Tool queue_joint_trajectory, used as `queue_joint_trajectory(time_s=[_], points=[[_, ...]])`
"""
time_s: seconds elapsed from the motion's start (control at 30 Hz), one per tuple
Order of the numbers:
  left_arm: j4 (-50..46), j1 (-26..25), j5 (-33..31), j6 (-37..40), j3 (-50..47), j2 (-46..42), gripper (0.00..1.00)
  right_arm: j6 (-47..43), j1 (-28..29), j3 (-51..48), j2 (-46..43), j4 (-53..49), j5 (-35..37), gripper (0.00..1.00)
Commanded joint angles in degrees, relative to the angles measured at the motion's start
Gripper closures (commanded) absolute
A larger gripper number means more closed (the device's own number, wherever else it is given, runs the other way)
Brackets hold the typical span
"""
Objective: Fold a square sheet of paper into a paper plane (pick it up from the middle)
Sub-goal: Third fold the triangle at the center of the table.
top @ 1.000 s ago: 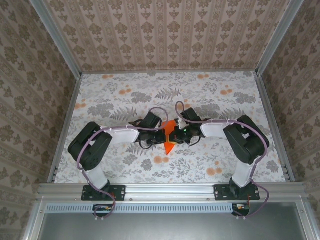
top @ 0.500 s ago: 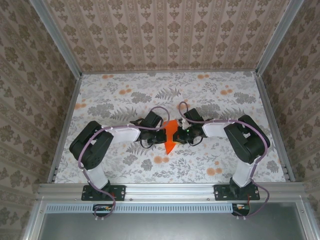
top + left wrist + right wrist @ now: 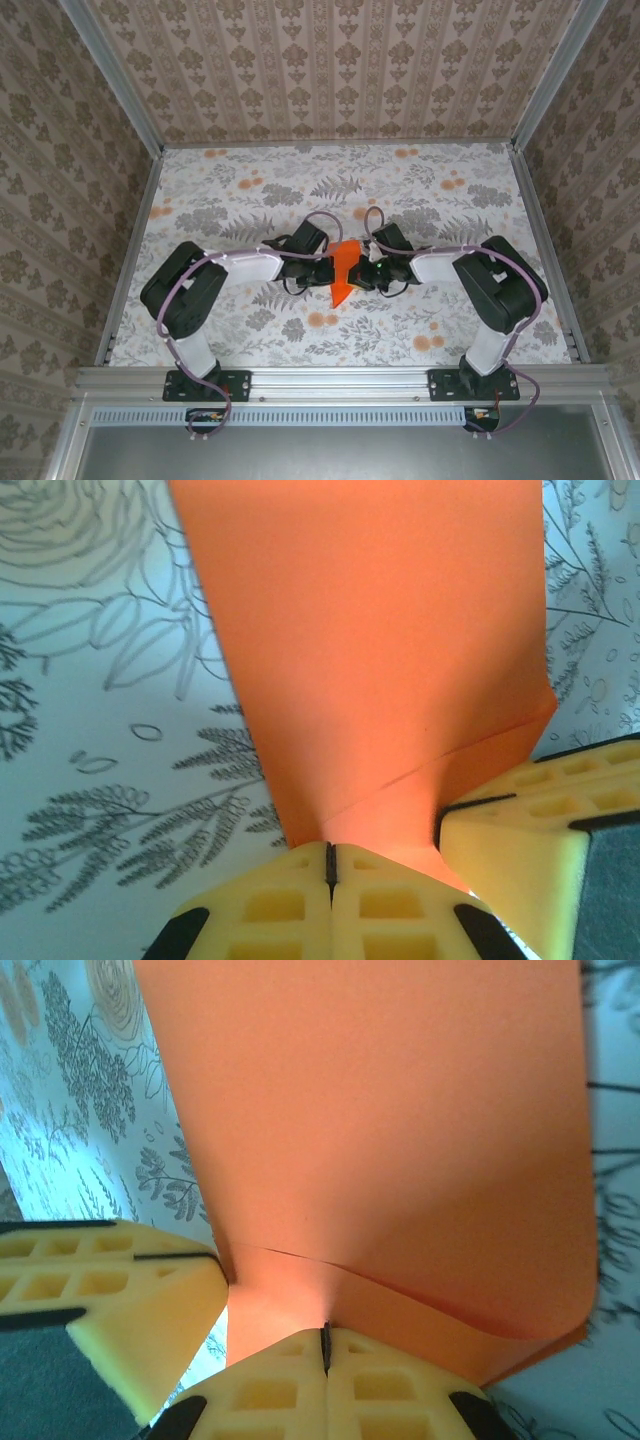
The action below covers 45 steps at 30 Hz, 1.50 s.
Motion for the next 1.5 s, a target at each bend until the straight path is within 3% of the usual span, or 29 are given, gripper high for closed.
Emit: queue_joint_trajectory(time_s=[0.0,0.27,0.5,1.2,1.47], points=[[-0.1,-2.1,-1.4,-3.4,0.0,-4.2,0.91,3.7,-0.1,-3.8,0.9,-6.2,9.1,0.95],[3.9,-7.1,-1.5,-10.8,-4.5,-7.1,0.91,4.1,0.0,-4.2,1.7,-5.9,9.0,0.95],[5.6,-8.1,-0.2,-13.3,-5.7,-4.5,0.93,4.1,0.0,-4.3,2.1,-5.6,8.4,0.96],[2.8,-8.3,0.6,-14.8,-7.5,-1.9,0.94,3.1,-0.1,-3.8,2.9,-7.0,8.3,0.96],[1.4,-9.1,0.7,-12.9,-6.3,-6.2,0.94,2.8,-0.2,-3.6,2.7,-7.6,8.4,0.96]])
